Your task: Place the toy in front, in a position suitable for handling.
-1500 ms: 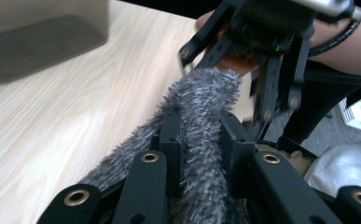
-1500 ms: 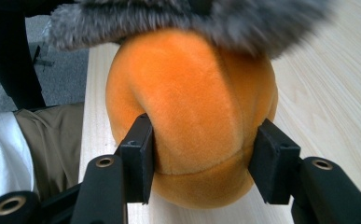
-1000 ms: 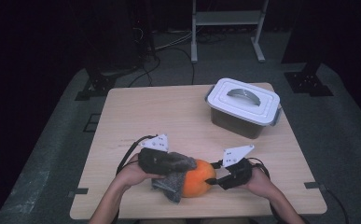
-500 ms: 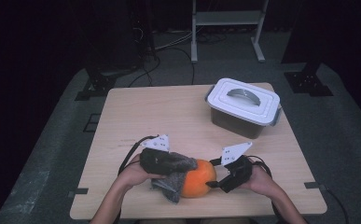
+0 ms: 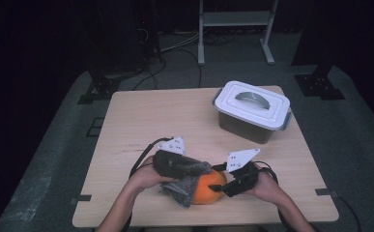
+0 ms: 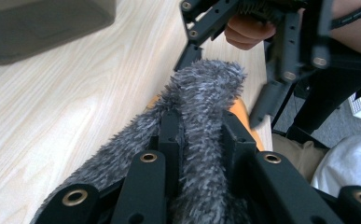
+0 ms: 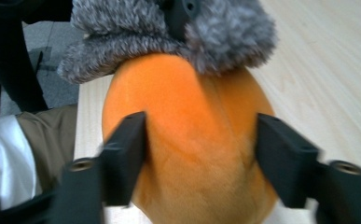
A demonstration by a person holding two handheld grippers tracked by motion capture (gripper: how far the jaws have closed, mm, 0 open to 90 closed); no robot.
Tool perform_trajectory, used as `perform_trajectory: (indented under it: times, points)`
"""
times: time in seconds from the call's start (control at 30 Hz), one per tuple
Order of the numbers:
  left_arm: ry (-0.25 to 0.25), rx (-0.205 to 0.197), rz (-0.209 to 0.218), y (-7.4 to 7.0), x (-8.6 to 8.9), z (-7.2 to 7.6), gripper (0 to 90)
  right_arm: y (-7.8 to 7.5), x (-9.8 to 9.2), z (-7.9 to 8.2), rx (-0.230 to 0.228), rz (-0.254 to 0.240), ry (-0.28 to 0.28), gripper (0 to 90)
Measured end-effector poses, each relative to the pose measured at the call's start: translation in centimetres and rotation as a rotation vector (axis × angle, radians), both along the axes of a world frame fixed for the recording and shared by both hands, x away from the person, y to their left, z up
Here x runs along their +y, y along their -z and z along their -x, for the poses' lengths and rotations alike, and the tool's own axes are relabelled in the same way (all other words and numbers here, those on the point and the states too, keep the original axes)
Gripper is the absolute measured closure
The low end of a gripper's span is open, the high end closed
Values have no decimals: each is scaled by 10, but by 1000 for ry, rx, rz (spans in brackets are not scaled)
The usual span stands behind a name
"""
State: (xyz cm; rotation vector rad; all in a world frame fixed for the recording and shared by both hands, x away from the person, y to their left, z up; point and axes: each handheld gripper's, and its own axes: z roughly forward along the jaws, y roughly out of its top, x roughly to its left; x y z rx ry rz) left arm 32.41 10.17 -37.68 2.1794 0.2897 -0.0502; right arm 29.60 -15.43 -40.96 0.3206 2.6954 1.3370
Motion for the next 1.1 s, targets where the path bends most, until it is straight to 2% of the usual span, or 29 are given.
perform_trajectory:
  times: [0.13,0.37,0.47,0.53,0.7,0.77,0.83,0.87,0.9,1.0,1.1]
  points:
    - [-18,7,6,1,8,0,731,3,-8,0,-4,16,8,482]
    - [-43,3,39,3,21,2,725,10,-28,-8,58,4,47,479]
    - [-41,4,46,5,21,3,724,10,-30,-11,75,0,56,444]
    - [-39,8,43,7,20,2,724,8,-28,-12,88,-1,58,373]
    - [-27,20,63,11,14,2,724,-10,-18,-4,43,-22,40,274]
    - [-21,17,58,10,11,2,724,-15,-6,1,7,12,6,244]
    - [-23,7,46,9,9,3,724,-15,8,5,-39,83,-8,223]
    - [-24,2,40,9,9,3,724,-13,12,4,-58,109,-9,240]
    - [-29,-1,33,8,11,4,724,-11,14,3,-48,112,-3,290]
    - [-28,-1,56,7,18,4,725,-5,7,-2,-32,81,3,401]
    - [-34,2,52,9,21,4,725,1,-6,-7,0,40,19,416]
